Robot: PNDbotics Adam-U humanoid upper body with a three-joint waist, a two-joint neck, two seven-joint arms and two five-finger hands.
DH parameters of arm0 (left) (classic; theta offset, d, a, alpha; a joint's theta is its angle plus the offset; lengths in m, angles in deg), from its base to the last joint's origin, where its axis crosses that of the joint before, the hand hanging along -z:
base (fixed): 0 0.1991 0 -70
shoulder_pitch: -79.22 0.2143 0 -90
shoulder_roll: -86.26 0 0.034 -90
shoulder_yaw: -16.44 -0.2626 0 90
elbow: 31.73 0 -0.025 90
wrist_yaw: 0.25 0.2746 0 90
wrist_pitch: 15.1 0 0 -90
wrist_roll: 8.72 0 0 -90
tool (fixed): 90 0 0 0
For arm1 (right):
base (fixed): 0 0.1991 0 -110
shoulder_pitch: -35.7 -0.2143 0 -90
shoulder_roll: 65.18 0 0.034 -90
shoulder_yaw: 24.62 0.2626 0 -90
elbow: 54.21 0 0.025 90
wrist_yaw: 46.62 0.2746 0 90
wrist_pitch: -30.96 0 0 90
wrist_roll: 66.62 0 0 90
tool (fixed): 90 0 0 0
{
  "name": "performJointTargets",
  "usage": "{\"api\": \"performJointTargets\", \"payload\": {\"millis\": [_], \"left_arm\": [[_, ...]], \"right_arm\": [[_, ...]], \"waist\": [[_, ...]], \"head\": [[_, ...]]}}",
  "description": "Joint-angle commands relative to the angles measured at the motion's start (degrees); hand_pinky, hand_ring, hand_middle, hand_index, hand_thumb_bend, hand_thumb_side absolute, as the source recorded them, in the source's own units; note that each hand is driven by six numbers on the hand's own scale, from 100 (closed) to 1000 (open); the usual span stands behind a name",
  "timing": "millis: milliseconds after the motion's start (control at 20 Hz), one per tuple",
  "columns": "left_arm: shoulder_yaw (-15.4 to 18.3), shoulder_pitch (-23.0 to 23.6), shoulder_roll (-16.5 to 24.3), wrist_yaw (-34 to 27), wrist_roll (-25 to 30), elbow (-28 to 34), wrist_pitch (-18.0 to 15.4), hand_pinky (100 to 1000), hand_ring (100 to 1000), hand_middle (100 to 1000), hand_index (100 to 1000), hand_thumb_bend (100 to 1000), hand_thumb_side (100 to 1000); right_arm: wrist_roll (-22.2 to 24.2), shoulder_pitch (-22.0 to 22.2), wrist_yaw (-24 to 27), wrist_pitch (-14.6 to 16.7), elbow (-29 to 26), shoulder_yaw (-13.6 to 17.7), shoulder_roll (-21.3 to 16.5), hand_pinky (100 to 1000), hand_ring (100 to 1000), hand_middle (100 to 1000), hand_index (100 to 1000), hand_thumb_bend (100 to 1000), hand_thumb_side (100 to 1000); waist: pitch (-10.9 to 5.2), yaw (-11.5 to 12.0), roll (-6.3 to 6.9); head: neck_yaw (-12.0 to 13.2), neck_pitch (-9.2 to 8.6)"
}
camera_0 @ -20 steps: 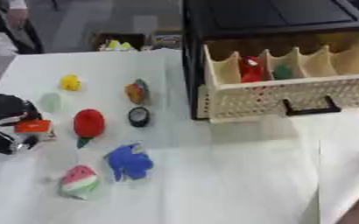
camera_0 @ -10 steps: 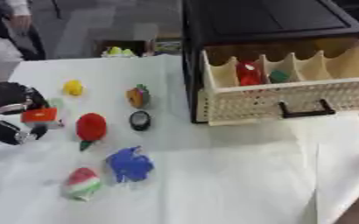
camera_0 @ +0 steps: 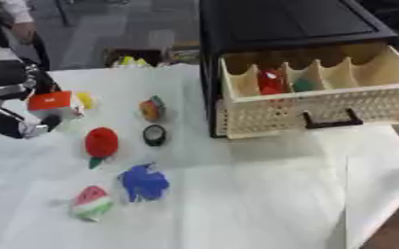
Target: Pick up objects from table and place into drawer.
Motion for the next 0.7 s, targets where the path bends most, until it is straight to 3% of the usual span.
{"api": "performJointTargets", "payload": {"millis": [50, 700], "left_arm": [[0.0, -1.8, 2.1, -3.0, 1.8, 3.5, 1.0, 321, 403, 284, 504, 100, 248], [-1.1, -9.3, -2.7, -10.4, 5.3, 5.5, 4.7, 289, 375, 263, 480, 100, 244]], "right_arm": [[0.0, -0.5, 0.3, -0.2, -0.8, 0.1, -0.7, 279, 533, 515, 808, 175, 752], [0.5, -0.6, 0.7, -0.7, -0.8, -0.7, -0.5, 288, 536, 518, 806, 151, 753]], "waist": [[-1.28, 0.2, 0.02], [-3.08, 1.3, 0.54]], "head": [[-0.2, 0.54], [-0.5, 0.97]]}}
